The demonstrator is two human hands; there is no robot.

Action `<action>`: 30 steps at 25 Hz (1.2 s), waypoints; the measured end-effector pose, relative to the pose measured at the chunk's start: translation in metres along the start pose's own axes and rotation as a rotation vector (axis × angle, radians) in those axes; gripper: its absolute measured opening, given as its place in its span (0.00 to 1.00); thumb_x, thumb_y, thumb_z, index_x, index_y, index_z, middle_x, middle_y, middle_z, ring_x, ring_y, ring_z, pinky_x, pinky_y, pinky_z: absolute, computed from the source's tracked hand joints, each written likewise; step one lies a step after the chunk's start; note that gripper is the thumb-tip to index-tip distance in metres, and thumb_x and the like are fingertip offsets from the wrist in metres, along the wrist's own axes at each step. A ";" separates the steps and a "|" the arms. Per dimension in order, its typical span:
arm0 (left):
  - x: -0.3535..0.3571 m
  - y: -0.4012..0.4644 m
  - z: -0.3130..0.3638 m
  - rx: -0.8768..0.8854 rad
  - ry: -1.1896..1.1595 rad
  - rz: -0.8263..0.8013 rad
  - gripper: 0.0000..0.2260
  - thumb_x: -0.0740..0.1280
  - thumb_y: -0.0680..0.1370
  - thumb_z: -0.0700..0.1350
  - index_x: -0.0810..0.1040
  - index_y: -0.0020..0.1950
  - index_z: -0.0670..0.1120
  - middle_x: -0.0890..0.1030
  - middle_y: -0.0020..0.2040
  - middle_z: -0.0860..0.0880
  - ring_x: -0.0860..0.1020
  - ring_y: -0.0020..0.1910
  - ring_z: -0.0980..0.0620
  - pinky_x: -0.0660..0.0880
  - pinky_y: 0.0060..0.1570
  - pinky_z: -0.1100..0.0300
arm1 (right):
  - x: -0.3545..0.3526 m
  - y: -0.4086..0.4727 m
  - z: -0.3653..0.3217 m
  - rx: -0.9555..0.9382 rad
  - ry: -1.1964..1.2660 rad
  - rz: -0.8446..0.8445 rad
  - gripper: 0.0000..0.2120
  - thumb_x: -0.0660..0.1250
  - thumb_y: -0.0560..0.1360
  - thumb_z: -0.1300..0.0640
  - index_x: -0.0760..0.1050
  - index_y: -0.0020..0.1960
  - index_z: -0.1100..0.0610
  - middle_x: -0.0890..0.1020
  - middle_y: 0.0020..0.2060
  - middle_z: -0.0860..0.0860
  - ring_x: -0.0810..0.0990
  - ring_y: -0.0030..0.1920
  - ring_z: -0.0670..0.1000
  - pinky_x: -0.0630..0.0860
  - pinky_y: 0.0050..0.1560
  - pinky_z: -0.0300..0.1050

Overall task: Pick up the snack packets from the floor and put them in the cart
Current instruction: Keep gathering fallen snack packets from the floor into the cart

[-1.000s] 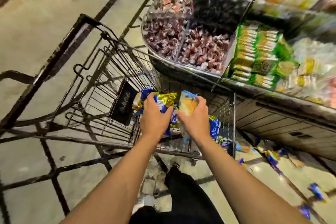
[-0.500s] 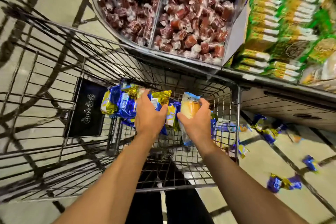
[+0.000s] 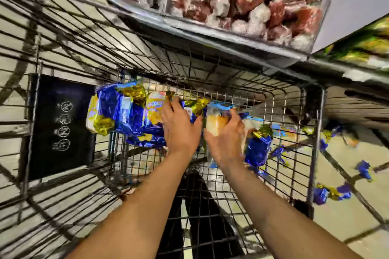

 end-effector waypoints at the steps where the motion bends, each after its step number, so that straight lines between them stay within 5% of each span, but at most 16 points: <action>1: 0.006 0.001 -0.004 -0.003 0.001 0.005 0.38 0.74 0.74 0.51 0.59 0.77 0.42 0.63 0.74 0.39 0.58 0.75 0.40 0.62 0.73 0.45 | 0.006 0.001 0.001 0.004 -0.019 0.015 0.46 0.75 0.69 0.47 0.52 0.78 0.54 0.66 0.70 0.61 0.65 0.70 0.60 0.65 0.63 0.46; 6: 0.020 0.003 -0.010 0.032 0.046 0.032 0.36 0.76 0.71 0.51 0.64 0.73 0.42 0.68 0.69 0.41 0.65 0.69 0.41 0.66 0.69 0.47 | 0.022 -0.001 0.001 -0.016 -0.107 0.136 0.42 0.71 0.71 0.42 0.53 0.77 0.51 0.66 0.67 0.60 0.66 0.66 0.62 0.69 0.65 0.58; 13: -0.014 -0.010 0.001 0.112 -0.073 -0.056 0.37 0.77 0.69 0.49 0.65 0.74 0.47 0.66 0.68 0.46 0.63 0.67 0.47 0.63 0.67 0.52 | 0.000 -0.015 -0.002 0.007 -0.059 0.102 0.42 0.73 0.69 0.42 0.58 0.77 0.49 0.62 0.68 0.54 0.61 0.68 0.55 0.63 0.68 0.54; 22: -0.116 -0.068 0.057 0.455 -0.050 -0.031 0.23 0.70 0.73 0.48 0.74 0.67 0.43 0.77 0.61 0.43 0.73 0.62 0.42 0.66 0.64 0.49 | -0.103 -0.098 -0.061 -0.272 -0.188 0.175 0.26 0.68 0.72 0.48 0.70 0.69 0.53 0.74 0.63 0.51 0.70 0.64 0.55 0.70 0.64 0.55; 30: -0.180 -0.115 0.107 0.734 0.377 -0.131 0.29 0.65 0.77 0.55 0.65 0.76 0.47 0.71 0.69 0.46 0.66 0.69 0.43 0.67 0.66 0.48 | -0.189 -0.155 -0.059 -0.336 -0.396 0.310 0.28 0.68 0.73 0.45 0.71 0.69 0.55 0.73 0.64 0.54 0.71 0.64 0.58 0.70 0.64 0.53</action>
Point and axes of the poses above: each hand's wrist, its own y-axis towards the middle knuckle, its own x-axis out of the palm, z = x × y, the point moved 3 cm from there along y, towards the middle knuckle
